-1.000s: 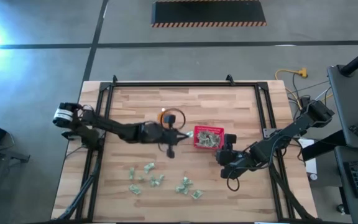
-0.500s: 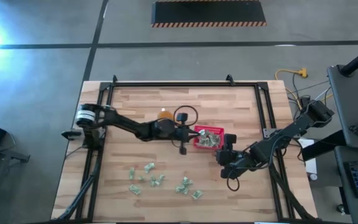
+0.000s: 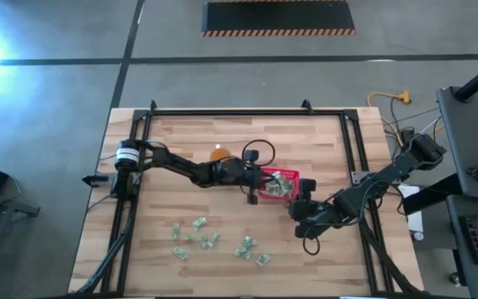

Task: Pick and place Stevia / Truvia into bins
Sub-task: Put the stevia packet into the basket

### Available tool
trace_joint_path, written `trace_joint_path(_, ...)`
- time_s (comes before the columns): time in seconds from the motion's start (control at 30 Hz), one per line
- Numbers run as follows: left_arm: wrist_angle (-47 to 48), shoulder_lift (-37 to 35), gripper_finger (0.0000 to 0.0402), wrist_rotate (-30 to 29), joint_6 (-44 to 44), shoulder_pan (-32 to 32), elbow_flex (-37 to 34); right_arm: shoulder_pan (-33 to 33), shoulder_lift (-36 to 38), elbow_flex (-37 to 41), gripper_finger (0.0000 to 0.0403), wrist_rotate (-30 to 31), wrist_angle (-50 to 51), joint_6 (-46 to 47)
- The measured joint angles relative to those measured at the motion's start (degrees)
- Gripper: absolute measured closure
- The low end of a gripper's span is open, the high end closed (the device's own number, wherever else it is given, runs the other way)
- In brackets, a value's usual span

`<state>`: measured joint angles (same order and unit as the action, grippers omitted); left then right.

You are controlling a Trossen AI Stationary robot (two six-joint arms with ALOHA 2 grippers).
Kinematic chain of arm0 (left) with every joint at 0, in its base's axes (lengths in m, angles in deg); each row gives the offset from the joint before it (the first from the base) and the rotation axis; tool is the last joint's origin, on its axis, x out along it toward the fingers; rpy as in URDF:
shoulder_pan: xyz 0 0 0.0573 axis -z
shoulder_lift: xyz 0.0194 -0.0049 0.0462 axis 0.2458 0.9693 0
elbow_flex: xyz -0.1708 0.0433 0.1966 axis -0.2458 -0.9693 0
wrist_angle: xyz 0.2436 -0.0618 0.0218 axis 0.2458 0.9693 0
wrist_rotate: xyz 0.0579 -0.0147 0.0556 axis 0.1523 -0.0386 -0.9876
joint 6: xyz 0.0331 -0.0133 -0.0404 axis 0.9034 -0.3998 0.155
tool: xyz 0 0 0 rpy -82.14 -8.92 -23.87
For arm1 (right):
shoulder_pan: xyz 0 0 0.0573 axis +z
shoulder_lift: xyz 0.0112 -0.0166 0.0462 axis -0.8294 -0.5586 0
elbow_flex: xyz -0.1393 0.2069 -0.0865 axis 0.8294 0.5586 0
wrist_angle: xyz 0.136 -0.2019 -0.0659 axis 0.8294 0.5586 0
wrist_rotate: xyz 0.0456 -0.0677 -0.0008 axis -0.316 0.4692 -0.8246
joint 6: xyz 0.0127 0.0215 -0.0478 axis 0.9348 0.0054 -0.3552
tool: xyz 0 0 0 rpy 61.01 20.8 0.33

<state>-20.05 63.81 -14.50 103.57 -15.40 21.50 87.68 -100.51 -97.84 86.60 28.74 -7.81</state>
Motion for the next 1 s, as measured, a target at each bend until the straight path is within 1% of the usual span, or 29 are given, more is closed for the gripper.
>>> trace_joint_path(0.27, 0.41, -0.18, 0.0284, 0.00, 0.00, 0.05, -0.02, 0.00, 0.00, 0.12, 0.0330, 0.02, -0.22, 0.01)
trace_joint_path(0.37, 2.12, -0.83, 0.0257, 0.00, -0.07, 0.30, -0.02, 0.00, 0.00, 0.12, 0.0332, 0.02, -0.53, 0.01)
trace_joint_path(0.43, 5.23, -1.88, 0.0246, -0.03, -0.09, 0.74, -0.02, 0.00, 0.00, 0.13, 0.0335, 0.05, -1.21, 0.02)
trace_joint_path(0.53, 13.17, -4.87, 0.0241, 0.00, -0.61, 1.73, -0.04, 0.00, 0.00, 0.83, 0.0333, 0.07, -5.01, -1.45)
trace_joint_path(0.63, 21.71, -8.23, 0.0240, 0.02, -3.35, 2.84, -0.18, 0.00, 0.00, 2.42, 0.0329, -0.09, -12.48, -5.99)
trace_joint_path(0.7, 27.48, -10.27, 0.0240, 0.02, -4.98, 3.82, -0.30, -0.05, 0.00, 4.10, 0.0327, -2.21, -19.55, -10.20)
trace_joint_path(0.8, 35.37, -13.76, 0.0240, 0.00, -7.67, 5.58, -1.18, -0.47, -0.08, 6.71, 0.0324, -7.97, -30.31, -16.46)
trace_joint_path(0.93, 40.59, -17.74, 0.0240, 0.03, -11.39, 8.26, -4.00, -1.24, -1.16, 9.44, 0.0323, -16.08, -43.49, -21.08)
trace_joint_path(1.0, 40.08, -19.23, 0.0240, 0.04, -13.47, 9.54, -5.56, -1.38, -2.19, 10.24, 0.0324, -19.68, -47.23, -22.10)
